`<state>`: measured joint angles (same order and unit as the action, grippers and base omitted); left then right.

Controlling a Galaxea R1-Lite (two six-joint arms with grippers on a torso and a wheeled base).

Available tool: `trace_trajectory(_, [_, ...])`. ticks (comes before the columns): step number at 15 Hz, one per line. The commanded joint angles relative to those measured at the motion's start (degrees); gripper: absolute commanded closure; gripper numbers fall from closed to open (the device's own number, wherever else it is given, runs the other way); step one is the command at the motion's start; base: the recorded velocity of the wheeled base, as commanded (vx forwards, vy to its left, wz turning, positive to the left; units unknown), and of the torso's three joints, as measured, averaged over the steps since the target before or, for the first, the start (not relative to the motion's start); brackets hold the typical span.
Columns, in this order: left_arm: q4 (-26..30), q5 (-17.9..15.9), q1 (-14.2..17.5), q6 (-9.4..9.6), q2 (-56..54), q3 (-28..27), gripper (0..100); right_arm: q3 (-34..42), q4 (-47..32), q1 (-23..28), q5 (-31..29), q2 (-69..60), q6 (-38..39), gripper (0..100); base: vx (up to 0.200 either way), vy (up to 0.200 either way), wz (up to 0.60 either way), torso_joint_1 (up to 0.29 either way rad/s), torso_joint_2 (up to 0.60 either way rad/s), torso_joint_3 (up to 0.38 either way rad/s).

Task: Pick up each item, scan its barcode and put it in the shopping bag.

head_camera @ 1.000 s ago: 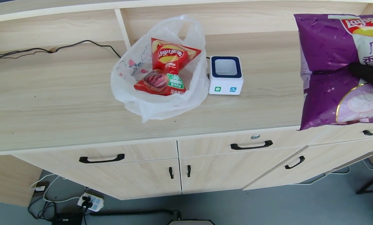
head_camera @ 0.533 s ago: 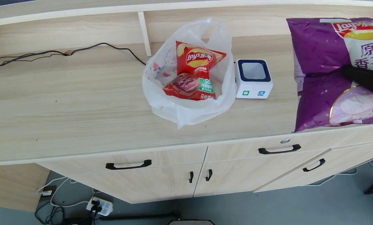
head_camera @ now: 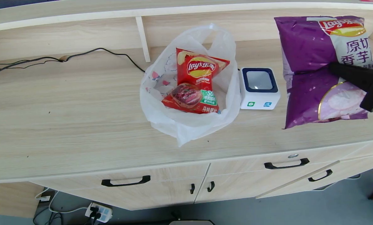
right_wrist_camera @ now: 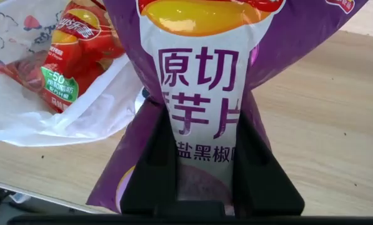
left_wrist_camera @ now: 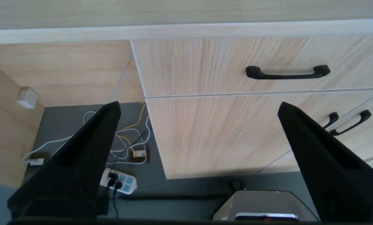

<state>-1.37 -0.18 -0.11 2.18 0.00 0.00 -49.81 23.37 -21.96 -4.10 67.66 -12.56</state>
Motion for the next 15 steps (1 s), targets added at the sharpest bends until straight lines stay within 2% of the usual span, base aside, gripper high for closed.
trace_trajectory(1, [-0.04, 0.01, 0.02, 0.02, 0.00, 0.00, 0, -4.15, 0.45, -0.54, -0.21, 5.38, -0.01, 100, 0.000, 0.000, 0.00, 0.000, 0.00, 0.000])
trace_trajectory(3, [-0.04, 0.01, 0.02, 0.02, 0.09, 0.00, 0, -5.21, 4.58, -0.46, -0.39, 9.33, -0.10, 100, 0.000, 0.000, 0.00, 0.000, 0.00, 0.000])
trace_trajectory(6, [-0.13, 0.01, -0.07, 0.02, 0.00, 0.00, 0, -5.38, 16.80, -0.28, -2.32, 16.19, -1.24, 100, 0.000, 0.000, 0.00, 0.000, 0.00, 0.000])
trace_trajectory(8, [-0.13, 0.01, -0.07, 0.10, 0.09, 0.00, 0, -4.51, 21.54, -0.02, -2.41, 18.65, -2.30, 100, 0.000, 0.000, 0.00, 0.000, 0.00, 0.000])
trace_trajectory(15, [-0.30, 0.01, 0.02, 0.10, 0.09, 0.00, 0, -4.86, 21.72, 1.04, -2.41, 20.23, -2.56, 100, 0.000, 0.000, 0.00, 0.000, 0.00, 0.000])
